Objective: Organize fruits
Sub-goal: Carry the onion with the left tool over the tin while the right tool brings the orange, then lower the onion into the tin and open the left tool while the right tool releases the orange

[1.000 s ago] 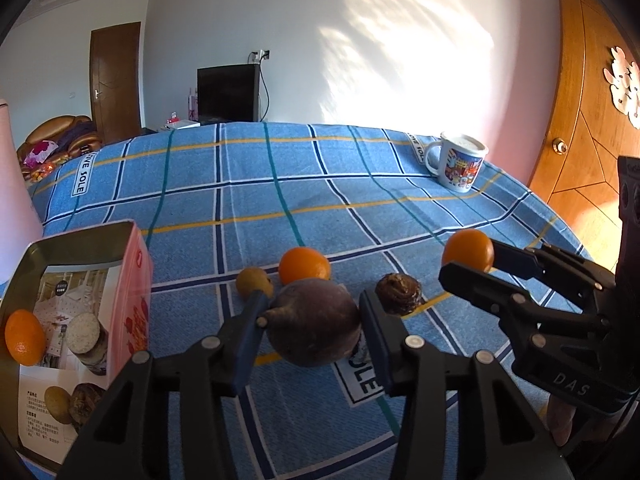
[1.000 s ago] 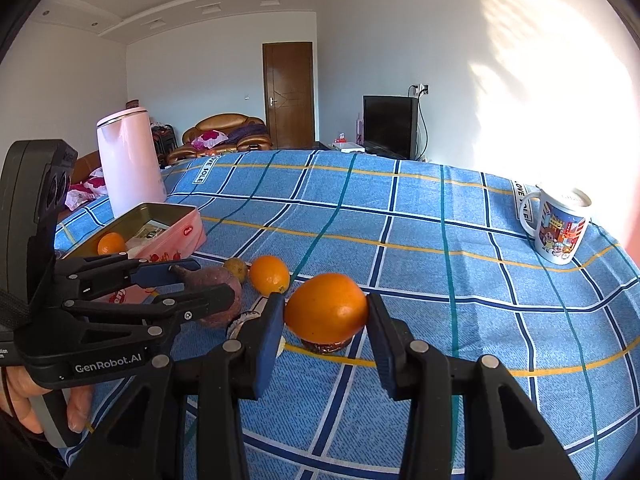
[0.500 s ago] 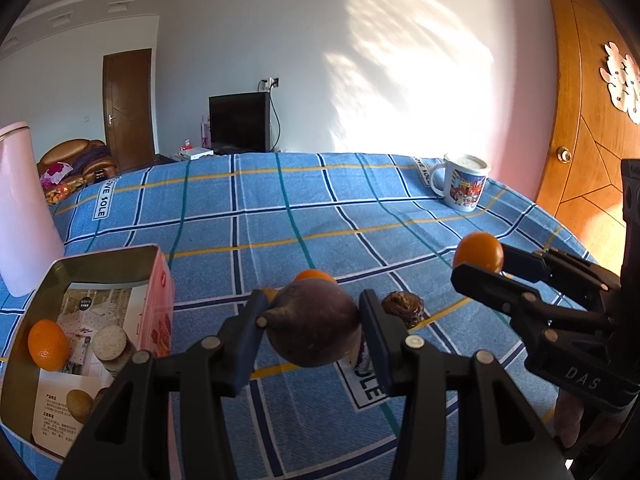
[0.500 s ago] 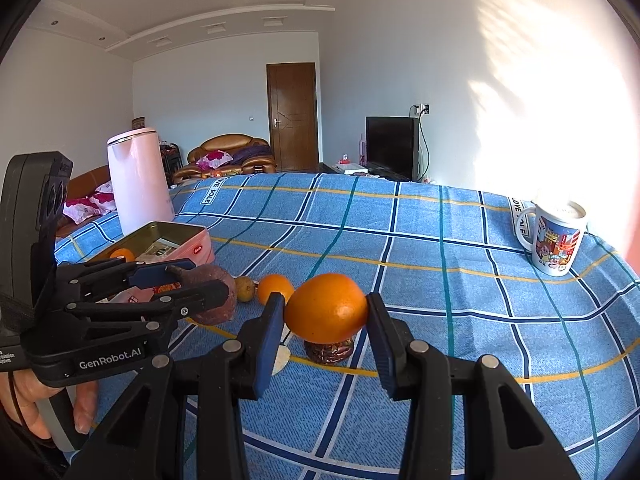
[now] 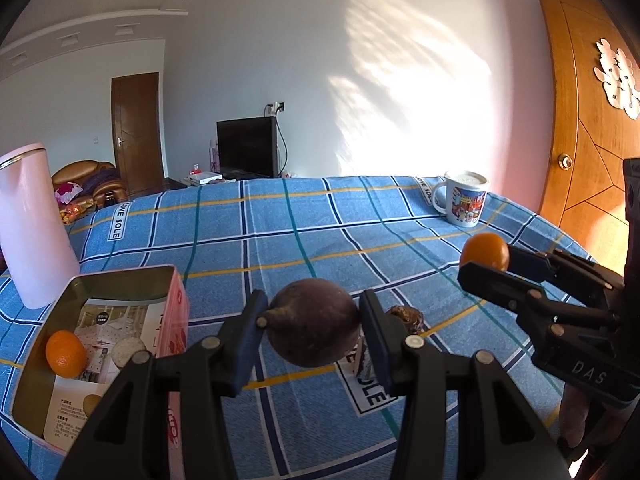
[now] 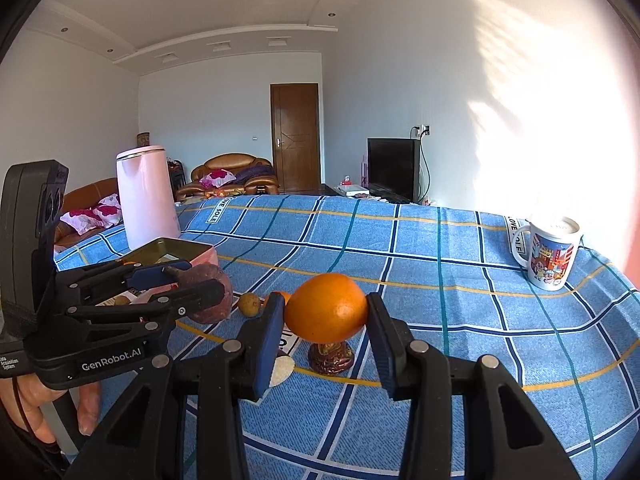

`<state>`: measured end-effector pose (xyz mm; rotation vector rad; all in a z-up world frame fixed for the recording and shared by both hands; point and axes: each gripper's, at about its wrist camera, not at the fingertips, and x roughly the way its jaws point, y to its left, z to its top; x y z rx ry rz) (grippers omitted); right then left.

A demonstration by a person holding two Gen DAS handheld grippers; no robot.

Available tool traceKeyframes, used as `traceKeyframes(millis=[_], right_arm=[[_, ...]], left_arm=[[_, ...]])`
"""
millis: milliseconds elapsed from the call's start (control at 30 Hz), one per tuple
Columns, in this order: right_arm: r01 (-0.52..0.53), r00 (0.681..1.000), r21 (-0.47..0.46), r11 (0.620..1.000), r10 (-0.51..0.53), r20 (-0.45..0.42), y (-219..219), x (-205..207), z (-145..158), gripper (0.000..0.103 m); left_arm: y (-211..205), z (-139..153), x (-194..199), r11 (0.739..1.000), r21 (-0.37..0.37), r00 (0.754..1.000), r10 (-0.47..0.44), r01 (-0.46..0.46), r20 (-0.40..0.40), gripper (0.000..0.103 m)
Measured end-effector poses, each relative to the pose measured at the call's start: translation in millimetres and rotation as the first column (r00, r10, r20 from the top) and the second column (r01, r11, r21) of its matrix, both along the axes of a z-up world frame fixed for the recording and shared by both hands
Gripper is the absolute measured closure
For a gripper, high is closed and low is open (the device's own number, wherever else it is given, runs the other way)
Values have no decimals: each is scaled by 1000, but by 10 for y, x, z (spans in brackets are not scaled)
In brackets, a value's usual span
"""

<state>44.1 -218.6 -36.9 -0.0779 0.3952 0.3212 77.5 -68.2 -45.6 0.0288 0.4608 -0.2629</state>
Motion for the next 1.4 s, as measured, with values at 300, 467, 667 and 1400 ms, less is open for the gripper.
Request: traceKeyframes(millis=[300, 467, 667, 1400], right_arm=[[-1, 999, 3, 1000, 0, 43, -11, -76, 27, 60], [0, 999, -11, 1000, 1, 47, 16, -78, 35, 60], [-23, 999, -29, 999, 24, 32, 129, -39, 58, 60], [-318, 946, -61, 946, 312, -87, 1548, 510, 81, 60]], left_arm=[[38, 32, -54, 1000, -15, 999, 17, -17, 31, 54], [45, 30, -50, 1000, -22, 999, 20, -19, 29, 54], [175, 82, -84, 999, -36, 999, 37, -35, 31, 54], [1647, -12, -74, 936, -76, 938, 339, -345, -75, 54]])
